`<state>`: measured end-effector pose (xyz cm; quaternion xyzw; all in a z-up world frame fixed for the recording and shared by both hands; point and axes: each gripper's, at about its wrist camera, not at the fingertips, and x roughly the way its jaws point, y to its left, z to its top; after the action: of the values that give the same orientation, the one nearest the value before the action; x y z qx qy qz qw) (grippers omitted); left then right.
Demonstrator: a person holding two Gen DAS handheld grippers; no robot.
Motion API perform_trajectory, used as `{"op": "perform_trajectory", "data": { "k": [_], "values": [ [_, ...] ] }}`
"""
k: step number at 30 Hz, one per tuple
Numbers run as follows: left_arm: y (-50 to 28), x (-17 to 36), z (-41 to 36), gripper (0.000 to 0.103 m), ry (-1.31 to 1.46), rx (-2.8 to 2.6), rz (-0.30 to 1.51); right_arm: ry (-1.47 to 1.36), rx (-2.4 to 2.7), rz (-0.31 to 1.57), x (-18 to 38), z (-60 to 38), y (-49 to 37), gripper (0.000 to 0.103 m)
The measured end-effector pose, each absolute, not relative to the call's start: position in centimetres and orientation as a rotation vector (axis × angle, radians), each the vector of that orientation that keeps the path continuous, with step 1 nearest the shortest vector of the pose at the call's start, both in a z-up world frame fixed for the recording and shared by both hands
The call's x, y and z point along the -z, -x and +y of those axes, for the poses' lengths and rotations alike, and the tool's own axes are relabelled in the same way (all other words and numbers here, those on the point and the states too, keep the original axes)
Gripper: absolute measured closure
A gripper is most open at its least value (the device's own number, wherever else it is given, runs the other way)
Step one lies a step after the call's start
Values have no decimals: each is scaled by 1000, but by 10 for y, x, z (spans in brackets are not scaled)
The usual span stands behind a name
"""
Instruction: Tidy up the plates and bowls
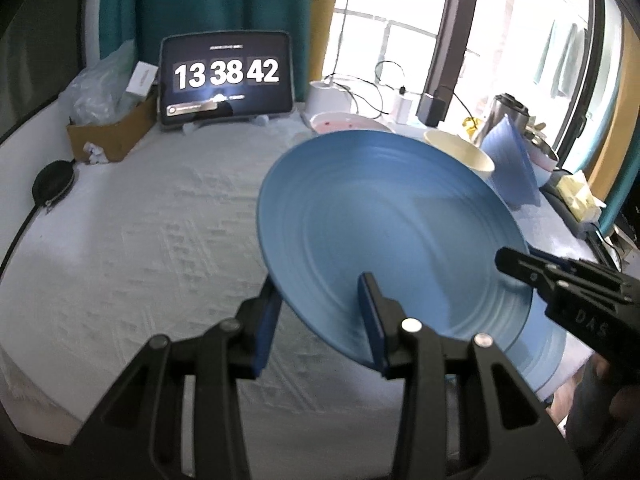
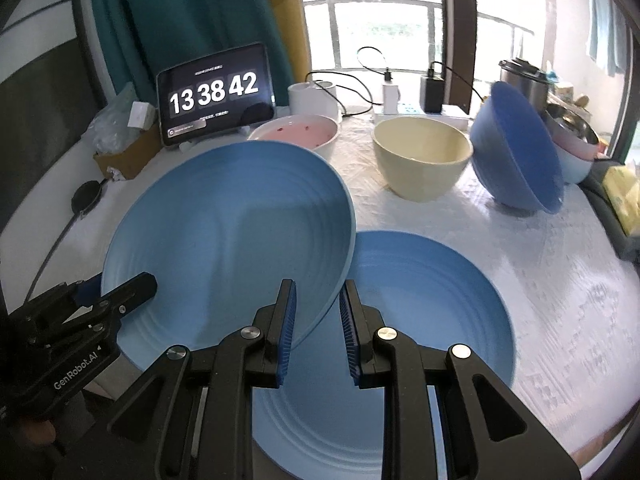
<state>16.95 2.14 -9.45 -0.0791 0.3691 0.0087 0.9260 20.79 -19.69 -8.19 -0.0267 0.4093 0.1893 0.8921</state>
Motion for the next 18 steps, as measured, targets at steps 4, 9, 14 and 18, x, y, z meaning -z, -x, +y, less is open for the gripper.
{"op": "perform_trajectory", "data": {
  "k": [4,9,14,18],
  "values": [
    [-165,93,9,63,144,-2,757,41,-381,847,83,-210,-203,79],
    [-159,93,-6,63,123,15,758,21,-364,844,85,-228,-194,79],
    [-154,93,-19,63,107,30,767,6,-350,845,86,-241,-185,79],
    [-150,92,-29,63,92,41,767,-7,-341,841,87,-252,-179,79]
  ]
}}
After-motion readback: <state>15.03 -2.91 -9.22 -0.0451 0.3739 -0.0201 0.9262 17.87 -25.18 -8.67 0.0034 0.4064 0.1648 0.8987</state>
